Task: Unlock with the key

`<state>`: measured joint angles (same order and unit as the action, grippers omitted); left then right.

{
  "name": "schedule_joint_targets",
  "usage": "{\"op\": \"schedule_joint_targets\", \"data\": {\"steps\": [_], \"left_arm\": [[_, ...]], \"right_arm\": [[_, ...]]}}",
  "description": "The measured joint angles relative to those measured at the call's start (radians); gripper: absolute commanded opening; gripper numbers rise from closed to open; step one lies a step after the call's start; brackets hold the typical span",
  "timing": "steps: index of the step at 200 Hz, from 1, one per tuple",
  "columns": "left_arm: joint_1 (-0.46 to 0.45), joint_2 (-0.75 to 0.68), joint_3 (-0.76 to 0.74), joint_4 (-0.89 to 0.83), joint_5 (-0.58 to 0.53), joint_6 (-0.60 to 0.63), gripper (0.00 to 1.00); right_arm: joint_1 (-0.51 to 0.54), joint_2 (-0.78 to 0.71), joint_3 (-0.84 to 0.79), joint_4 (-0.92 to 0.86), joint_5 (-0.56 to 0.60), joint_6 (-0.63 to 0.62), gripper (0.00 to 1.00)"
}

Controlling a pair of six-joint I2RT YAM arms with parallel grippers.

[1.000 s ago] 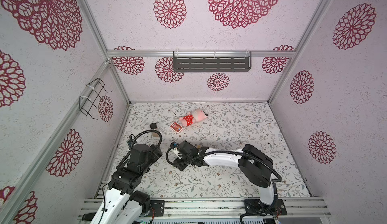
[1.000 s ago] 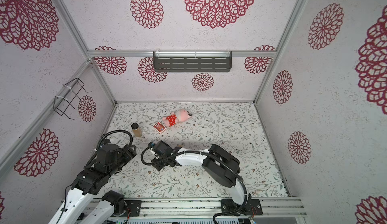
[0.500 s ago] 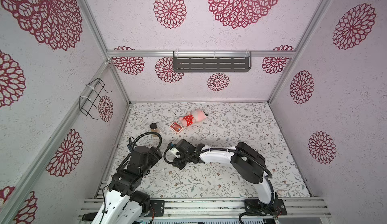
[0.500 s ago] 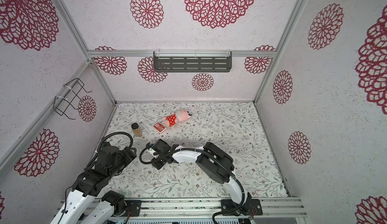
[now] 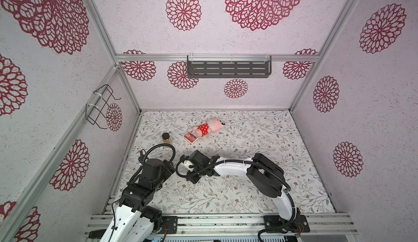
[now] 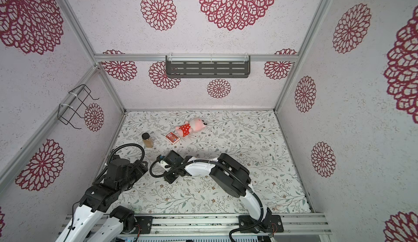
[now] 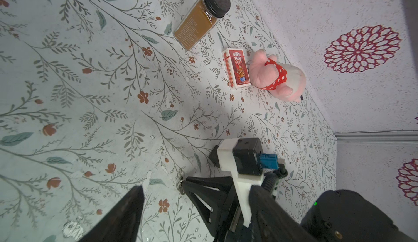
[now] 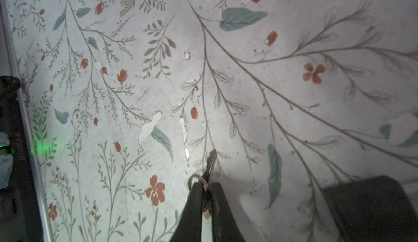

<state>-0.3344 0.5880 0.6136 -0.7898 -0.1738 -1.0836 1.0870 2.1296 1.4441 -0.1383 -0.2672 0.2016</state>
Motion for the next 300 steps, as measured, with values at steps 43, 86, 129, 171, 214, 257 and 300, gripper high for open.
{"op": "schedule_joint_targets", "data": {"steps": [43, 86, 129, 171, 214, 257, 300], "left_arm": [[0.003, 0.0, -0.007, 0.005, 0.001, -0.006, 0.77], [0.003, 0.0, -0.007, 0.008, 0.001, -0.01, 0.77], [0.004, 0.0, 0.002, 0.009, 0.006, -0.01, 0.78], [0.007, 0.012, 0.013, 0.036, 0.04, -0.018, 0.78], [0.008, 0.059, 0.016, 0.116, 0.121, -0.04, 0.79], [0.008, 0.105, 0.016, 0.187, 0.19, -0.048, 0.79], [0.008, 0.119, 0.015, 0.257, 0.257, -0.051, 0.78]], "right_arm": [[0.0, -0.002, 0.0, 0.012, -0.014, 0.0, 0.0], [0.0, -0.015, -0.013, 0.018, -0.011, -0.003, 0.0], [0.0, -0.095, -0.114, 0.055, 0.024, 0.0, 0.0], [0.0, -0.235, -0.213, 0.097, 0.076, 0.01, 0.0], [-0.003, -0.354, -0.249, 0.116, 0.125, 0.029, 0.0], [-0.01, -0.439, -0.269, 0.102, 0.167, 0.069, 0.0], [-0.018, -0.52, -0.278, 0.055, 0.22, 0.118, 0.0]]}}
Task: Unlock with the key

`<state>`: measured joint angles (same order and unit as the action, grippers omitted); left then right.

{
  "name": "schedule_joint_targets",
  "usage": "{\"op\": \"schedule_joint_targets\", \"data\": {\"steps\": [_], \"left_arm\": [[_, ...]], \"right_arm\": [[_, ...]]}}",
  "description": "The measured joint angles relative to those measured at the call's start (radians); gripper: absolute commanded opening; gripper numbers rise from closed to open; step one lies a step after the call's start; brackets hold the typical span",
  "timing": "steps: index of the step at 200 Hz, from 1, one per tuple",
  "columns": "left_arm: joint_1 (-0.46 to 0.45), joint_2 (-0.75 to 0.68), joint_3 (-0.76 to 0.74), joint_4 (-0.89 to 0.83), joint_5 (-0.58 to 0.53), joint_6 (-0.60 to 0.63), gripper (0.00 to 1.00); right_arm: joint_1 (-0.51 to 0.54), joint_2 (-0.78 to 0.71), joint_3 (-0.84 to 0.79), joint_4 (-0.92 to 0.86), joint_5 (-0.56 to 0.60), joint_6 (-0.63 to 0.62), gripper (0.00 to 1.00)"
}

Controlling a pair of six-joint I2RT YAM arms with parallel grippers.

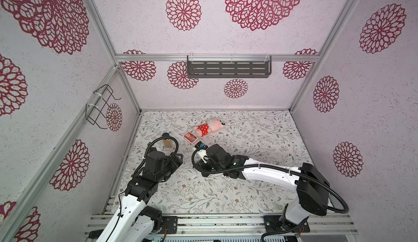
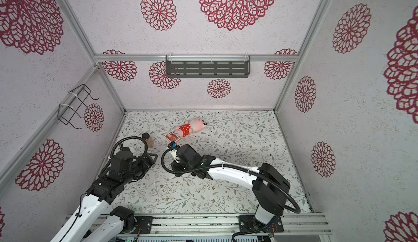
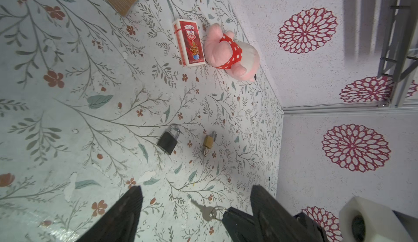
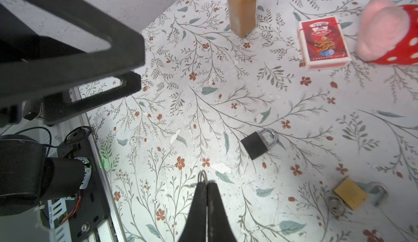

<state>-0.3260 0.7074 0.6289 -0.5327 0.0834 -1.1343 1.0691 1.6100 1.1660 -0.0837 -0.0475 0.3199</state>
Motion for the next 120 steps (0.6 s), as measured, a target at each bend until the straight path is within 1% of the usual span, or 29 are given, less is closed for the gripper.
{"op": "schedule_joint_targets", "data": {"steps": [33, 60, 87, 120], "left_arm": [[-0.004, -0.006, -0.011, 0.06, 0.025, 0.032, 0.74], [-0.037, -0.037, -0.037, 0.112, 0.02, 0.096, 0.71], [-0.115, -0.039, -0.037, 0.161, 0.01, 0.191, 0.68], [-0.254, 0.009, -0.042, 0.263, -0.02, 0.326, 0.67]], "right_arm": [[-0.021, -0.048, 0.0, -0.047, 0.028, 0.059, 0.0], [-0.053, -0.079, 0.0, -0.084, 0.029, 0.116, 0.0], [-0.081, -0.116, 0.0, -0.125, 0.028, 0.164, 0.0], [-0.107, -0.161, 0.0, -0.179, 0.025, 0.209, 0.0]]}}
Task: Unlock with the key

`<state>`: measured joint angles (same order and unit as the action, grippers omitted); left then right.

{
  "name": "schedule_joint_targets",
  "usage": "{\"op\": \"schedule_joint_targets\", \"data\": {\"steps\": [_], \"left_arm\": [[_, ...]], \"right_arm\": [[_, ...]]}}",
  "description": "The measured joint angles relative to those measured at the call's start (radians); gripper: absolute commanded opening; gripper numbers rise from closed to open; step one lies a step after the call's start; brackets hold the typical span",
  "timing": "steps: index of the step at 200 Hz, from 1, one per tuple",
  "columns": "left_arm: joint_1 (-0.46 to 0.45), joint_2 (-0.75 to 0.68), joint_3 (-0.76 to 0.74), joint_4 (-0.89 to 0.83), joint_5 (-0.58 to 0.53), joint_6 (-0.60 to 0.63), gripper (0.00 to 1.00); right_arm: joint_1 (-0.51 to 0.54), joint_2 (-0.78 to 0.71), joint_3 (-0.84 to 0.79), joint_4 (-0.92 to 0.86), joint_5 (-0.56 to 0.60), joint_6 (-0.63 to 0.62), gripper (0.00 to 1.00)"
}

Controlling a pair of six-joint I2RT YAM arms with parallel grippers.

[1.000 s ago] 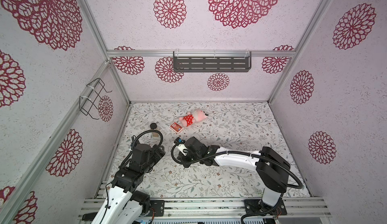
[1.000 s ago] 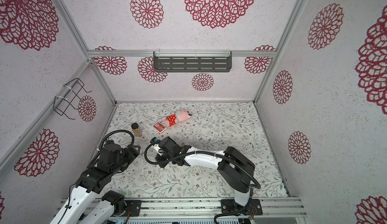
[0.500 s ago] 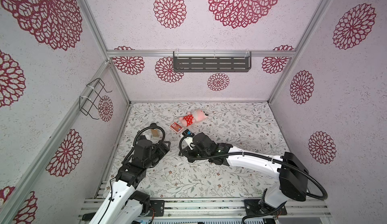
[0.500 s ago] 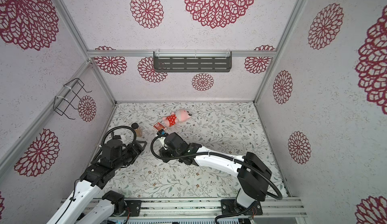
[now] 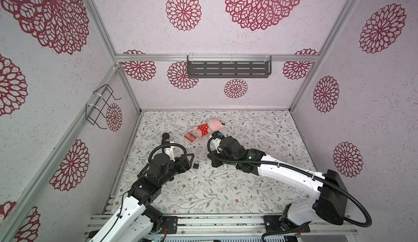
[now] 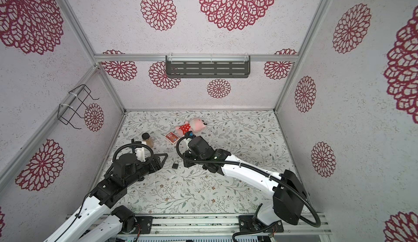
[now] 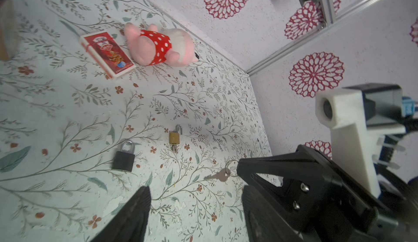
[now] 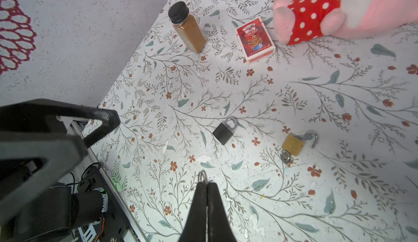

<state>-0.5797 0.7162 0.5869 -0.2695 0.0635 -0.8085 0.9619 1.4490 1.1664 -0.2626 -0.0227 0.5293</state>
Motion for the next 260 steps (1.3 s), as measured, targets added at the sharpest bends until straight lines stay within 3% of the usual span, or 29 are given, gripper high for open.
{"op": "schedule_joint_targets", "data": {"steps": [35, 75, 108, 159, 260], "left_arm": [[-0.132, 0.058, -0.042, 0.167, -0.041, 0.159, 0.67], [-0.187, 0.119, -0.127, 0.384, -0.059, 0.312, 0.7], [-0.252, 0.153, -0.206, 0.575, -0.104, 0.422, 0.67], [-0.291, 0.221, -0.219, 0.757, -0.139, 0.53, 0.58], [-0.315, 0.306, -0.194, 0.85, -0.164, 0.626, 0.28]], "right_arm": [[-0.02, -0.034, 0.027, -0.07, -0.008, 0.026, 0.0], [-0.033, -0.088, 0.067, -0.129, -0.018, 0.04, 0.0], [-0.039, -0.123, 0.079, -0.15, -0.037, 0.048, 0.0], [-0.039, -0.137, 0.079, -0.157, -0.068, 0.066, 0.0], [-0.04, -0.169, 0.079, -0.117, -0.099, 0.095, 0.0]]}}
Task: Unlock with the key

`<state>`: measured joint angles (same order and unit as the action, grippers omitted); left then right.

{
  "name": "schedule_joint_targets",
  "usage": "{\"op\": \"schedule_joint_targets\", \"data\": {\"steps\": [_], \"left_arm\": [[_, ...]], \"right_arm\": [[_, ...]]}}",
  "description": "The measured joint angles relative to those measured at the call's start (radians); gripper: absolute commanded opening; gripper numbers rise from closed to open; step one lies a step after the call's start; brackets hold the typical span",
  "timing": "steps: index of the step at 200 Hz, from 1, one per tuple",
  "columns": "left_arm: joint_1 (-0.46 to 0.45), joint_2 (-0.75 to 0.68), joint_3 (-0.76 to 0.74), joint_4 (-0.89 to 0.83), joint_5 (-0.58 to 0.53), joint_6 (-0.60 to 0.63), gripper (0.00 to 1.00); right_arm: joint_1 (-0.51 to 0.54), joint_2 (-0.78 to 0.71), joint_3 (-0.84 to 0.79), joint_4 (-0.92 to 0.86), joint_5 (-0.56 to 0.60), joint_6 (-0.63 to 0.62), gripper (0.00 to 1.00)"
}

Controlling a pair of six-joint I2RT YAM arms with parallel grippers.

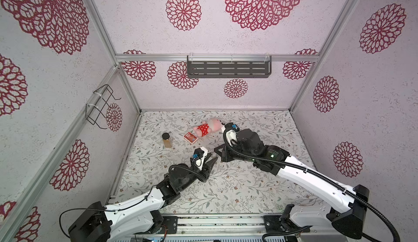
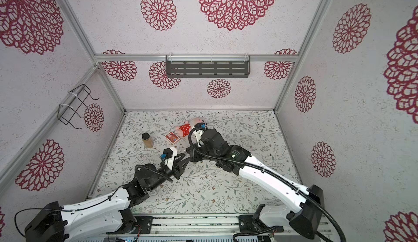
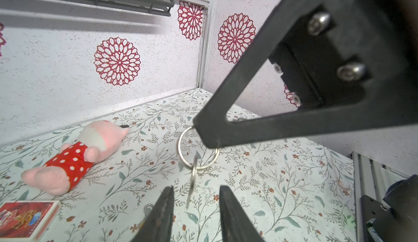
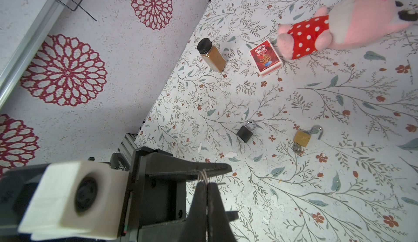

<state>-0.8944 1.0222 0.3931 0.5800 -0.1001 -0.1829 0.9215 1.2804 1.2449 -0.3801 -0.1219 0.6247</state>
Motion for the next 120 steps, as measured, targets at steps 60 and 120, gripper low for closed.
{"op": "schedule_joint_targets", "data": {"steps": [60, 120], "left_arm": [[0.0, -0.001, 0.0, 0.015, -0.017, 0.0, 0.23], [0.0, -0.008, 0.0, 0.021, -0.009, 0.018, 0.05]], "right_arm": [[0.0, -0.01, -0.028, 0.016, -0.012, 0.006, 0.0], [-0.003, -0.023, -0.044, 0.019, -0.013, 0.008, 0.0]]}}
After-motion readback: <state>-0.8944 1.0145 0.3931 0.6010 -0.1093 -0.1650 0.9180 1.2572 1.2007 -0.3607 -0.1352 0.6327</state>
